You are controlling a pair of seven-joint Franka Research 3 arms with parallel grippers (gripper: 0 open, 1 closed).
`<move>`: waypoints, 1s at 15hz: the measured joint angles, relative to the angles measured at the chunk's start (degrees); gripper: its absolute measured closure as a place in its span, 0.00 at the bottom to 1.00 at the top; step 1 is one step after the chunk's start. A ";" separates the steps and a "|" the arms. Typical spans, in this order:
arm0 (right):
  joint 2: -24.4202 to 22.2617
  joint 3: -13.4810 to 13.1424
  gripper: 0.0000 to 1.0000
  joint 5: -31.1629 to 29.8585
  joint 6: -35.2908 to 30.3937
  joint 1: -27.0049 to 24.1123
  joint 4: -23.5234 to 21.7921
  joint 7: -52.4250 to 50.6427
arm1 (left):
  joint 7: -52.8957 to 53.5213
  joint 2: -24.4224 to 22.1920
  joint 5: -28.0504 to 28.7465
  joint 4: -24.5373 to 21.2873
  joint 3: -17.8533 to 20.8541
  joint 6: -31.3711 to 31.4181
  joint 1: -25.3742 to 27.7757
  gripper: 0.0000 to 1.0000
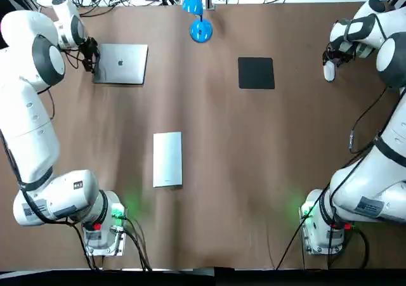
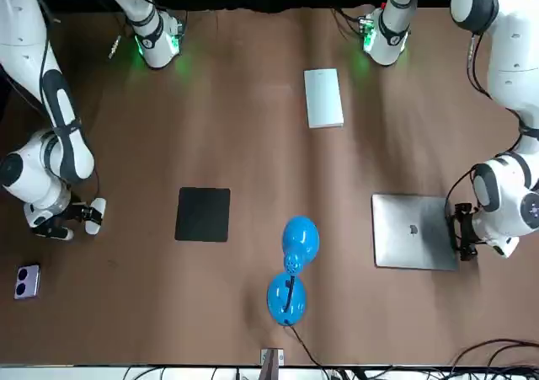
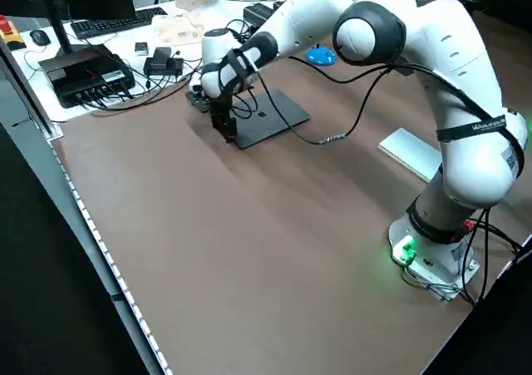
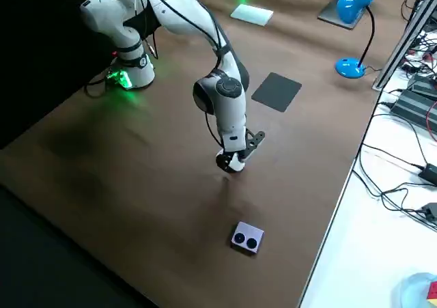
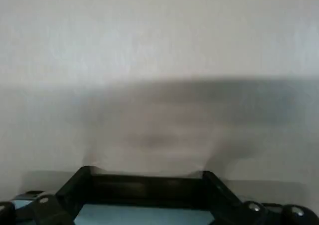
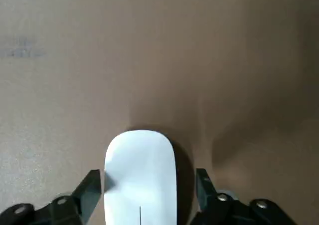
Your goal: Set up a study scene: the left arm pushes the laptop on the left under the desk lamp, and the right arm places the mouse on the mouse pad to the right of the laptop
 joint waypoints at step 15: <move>0.82 0.20 0.19 1.16 1.76 0.12 -0.44 0.05 | -10.60 -4.99 0.04 -10.15 -1.81 3.80 -10.52 0.00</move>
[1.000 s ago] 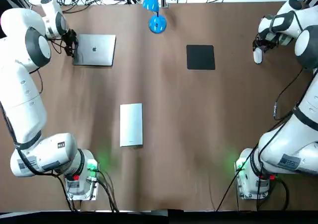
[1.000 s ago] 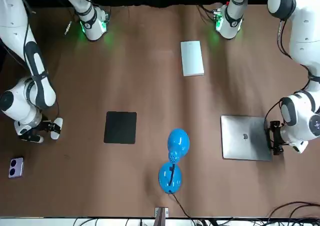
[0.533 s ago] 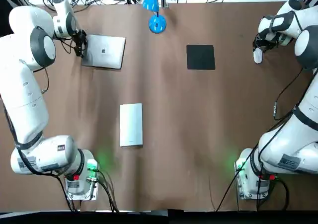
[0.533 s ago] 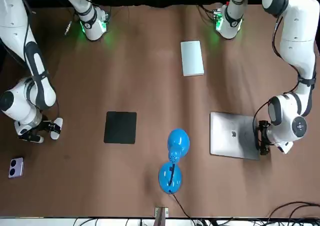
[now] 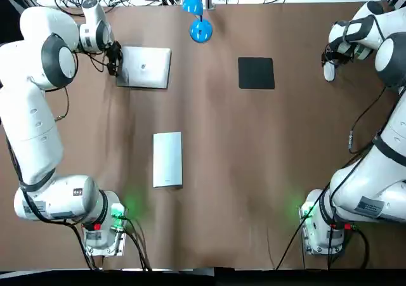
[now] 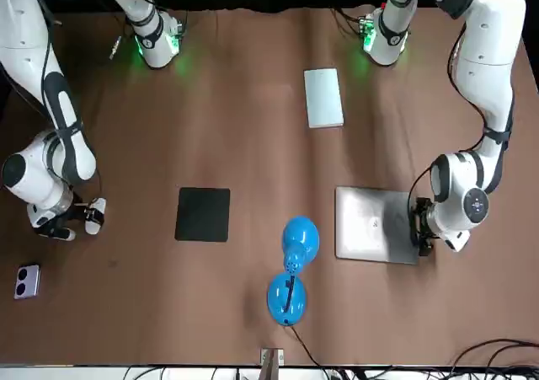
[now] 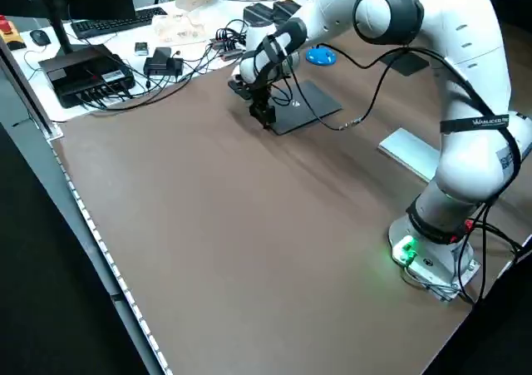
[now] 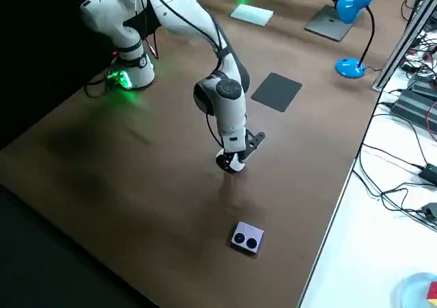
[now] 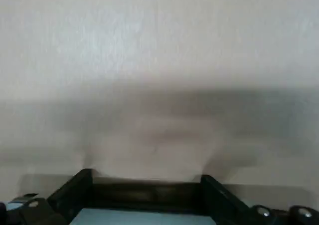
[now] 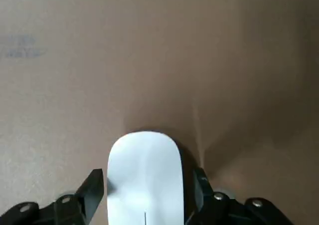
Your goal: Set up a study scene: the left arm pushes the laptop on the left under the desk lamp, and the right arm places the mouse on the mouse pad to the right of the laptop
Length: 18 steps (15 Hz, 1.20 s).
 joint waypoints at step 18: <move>-3.87 0.54 0.38 0.08 -2.18 3.43 -0.23 2.70 | -11.46 -1.37 0.00 -3.85 -3.65 2.85 -8.33 0.00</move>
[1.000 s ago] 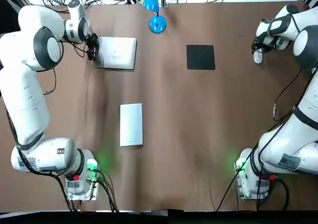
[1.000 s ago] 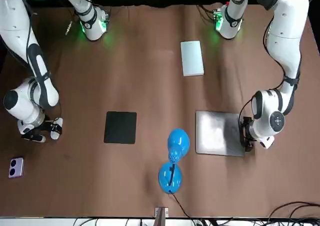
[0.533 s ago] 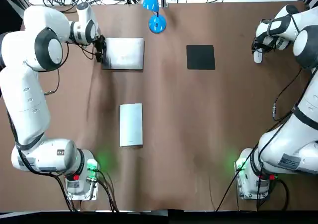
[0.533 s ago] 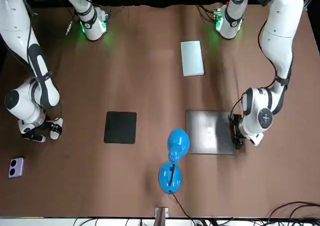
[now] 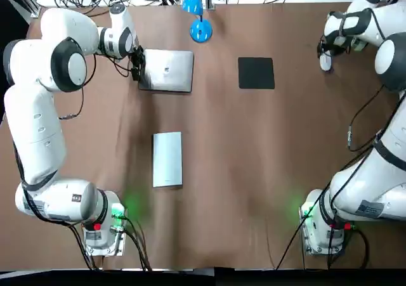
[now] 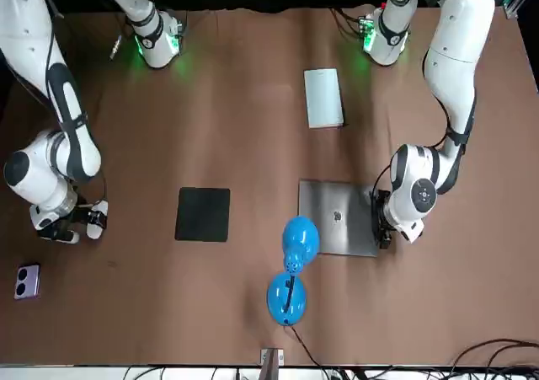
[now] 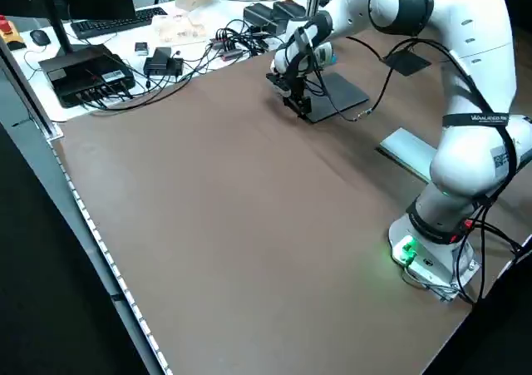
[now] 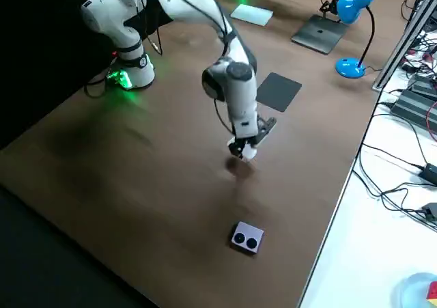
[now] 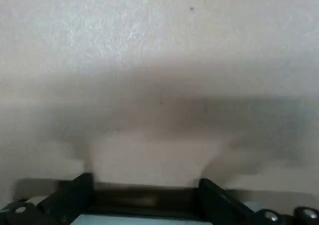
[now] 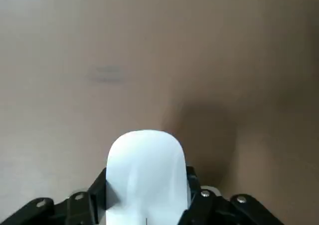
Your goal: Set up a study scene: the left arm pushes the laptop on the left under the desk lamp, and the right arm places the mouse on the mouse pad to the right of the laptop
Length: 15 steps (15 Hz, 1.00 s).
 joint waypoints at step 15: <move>-5.56 0.50 0.38 0.17 -4.93 26.32 -0.49 25.46 | -10.84 0.02 -0.99 -0.27 -2.87 1.82 -7.92 0.00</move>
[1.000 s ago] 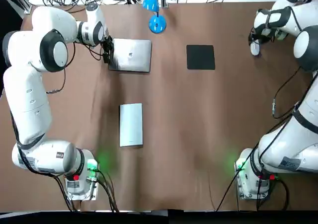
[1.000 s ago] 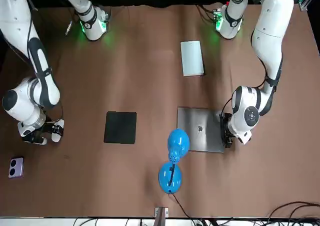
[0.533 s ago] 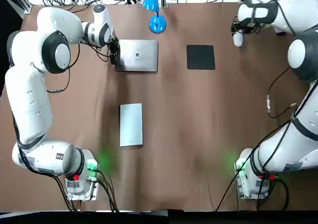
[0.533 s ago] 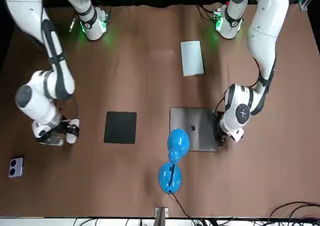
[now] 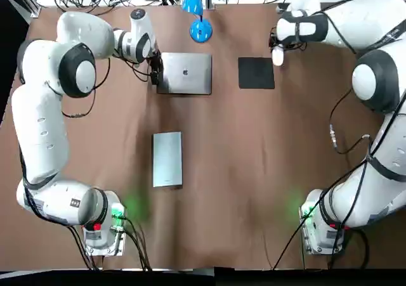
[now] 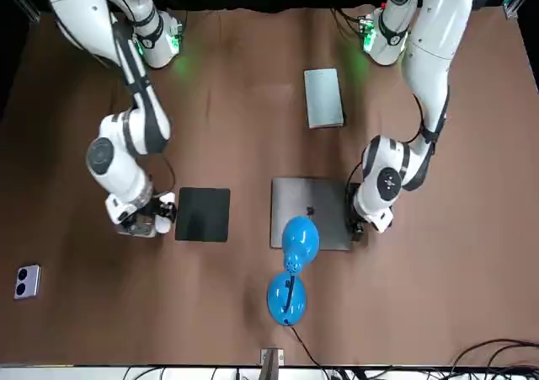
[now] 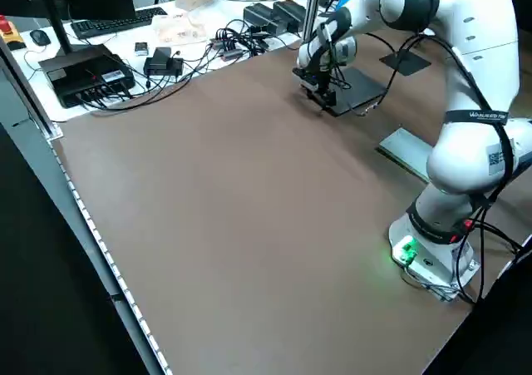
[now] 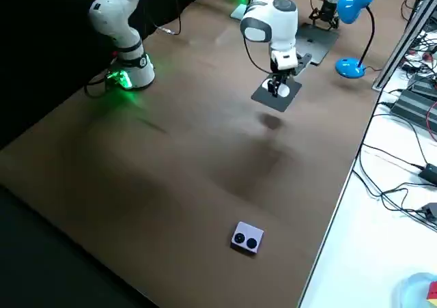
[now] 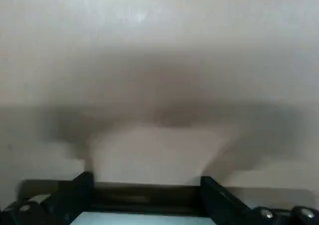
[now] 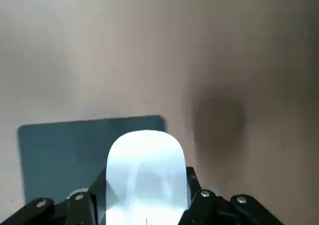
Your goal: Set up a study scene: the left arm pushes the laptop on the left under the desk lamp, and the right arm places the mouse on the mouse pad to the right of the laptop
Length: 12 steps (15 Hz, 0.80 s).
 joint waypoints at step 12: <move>8.82 -0.06 0.38 0.04 9.93 9.50 -0.07 6.67 | -5.45 1.60 -3.32 2.54 0.01 0.16 -5.37 0.00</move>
